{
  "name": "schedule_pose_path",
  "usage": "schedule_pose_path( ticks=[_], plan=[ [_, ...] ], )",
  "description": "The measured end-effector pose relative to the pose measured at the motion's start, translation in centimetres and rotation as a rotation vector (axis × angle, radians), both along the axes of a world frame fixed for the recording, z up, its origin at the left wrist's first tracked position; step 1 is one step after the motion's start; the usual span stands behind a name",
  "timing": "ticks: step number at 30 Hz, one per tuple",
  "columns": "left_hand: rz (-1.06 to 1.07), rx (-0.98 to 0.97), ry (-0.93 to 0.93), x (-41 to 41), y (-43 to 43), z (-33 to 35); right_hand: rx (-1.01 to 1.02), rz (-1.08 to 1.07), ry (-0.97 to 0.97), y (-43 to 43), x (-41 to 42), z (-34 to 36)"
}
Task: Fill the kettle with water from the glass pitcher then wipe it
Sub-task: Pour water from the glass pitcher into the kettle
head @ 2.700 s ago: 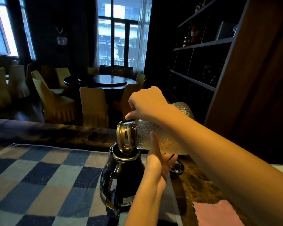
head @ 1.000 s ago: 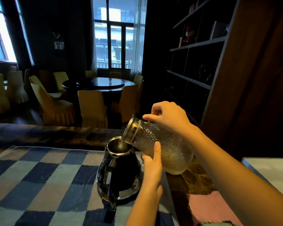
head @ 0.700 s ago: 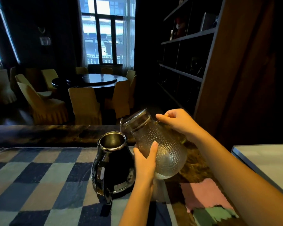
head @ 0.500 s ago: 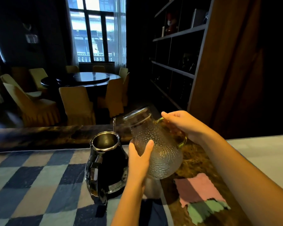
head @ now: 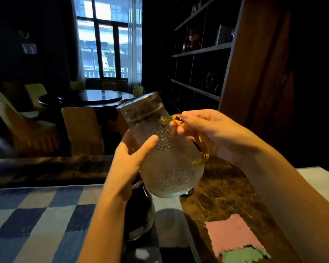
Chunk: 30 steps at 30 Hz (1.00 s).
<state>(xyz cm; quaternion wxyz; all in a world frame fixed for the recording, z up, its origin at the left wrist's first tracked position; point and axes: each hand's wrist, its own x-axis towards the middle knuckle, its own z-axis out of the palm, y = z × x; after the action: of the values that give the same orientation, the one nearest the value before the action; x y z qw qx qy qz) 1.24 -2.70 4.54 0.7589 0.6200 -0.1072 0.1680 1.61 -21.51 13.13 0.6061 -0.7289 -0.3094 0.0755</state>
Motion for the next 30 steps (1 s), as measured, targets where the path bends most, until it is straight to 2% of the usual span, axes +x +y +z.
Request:
schedule_pose_path(
  ticks=[5, 11, 15, 19, 23, 30],
  plan=[
    [0.027, 0.081, -0.054, 0.7, 5.4, 2.8, 0.076, 0.020, -0.032, 5.3, -0.3, 1.5],
    [0.084, 0.219, -0.024, 0.6, 13.4, 3.6, 0.055, 0.047, -0.103, 12.4, 0.5, 0.1],
    [0.053, 0.320, 0.069, 0.2, 18.9, 2.6, 0.057, 0.136, -0.055, 17.2, 0.7, -2.1],
    [0.019, 0.436, 0.163, -0.4, 24.6, 1.4, -0.051, 0.202, -0.014, 21.8, 1.3, -4.5],
    [-0.052, 0.500, 0.261, -0.9, 29.2, -0.3, -0.066, 0.270, 0.038, 26.1, 1.2, -7.1],
    [-0.137, 0.532, 0.422, 0.3, 34.5, -4.2, -0.099, 0.199, 0.068, 31.5, 1.3, -12.0]
  ],
)
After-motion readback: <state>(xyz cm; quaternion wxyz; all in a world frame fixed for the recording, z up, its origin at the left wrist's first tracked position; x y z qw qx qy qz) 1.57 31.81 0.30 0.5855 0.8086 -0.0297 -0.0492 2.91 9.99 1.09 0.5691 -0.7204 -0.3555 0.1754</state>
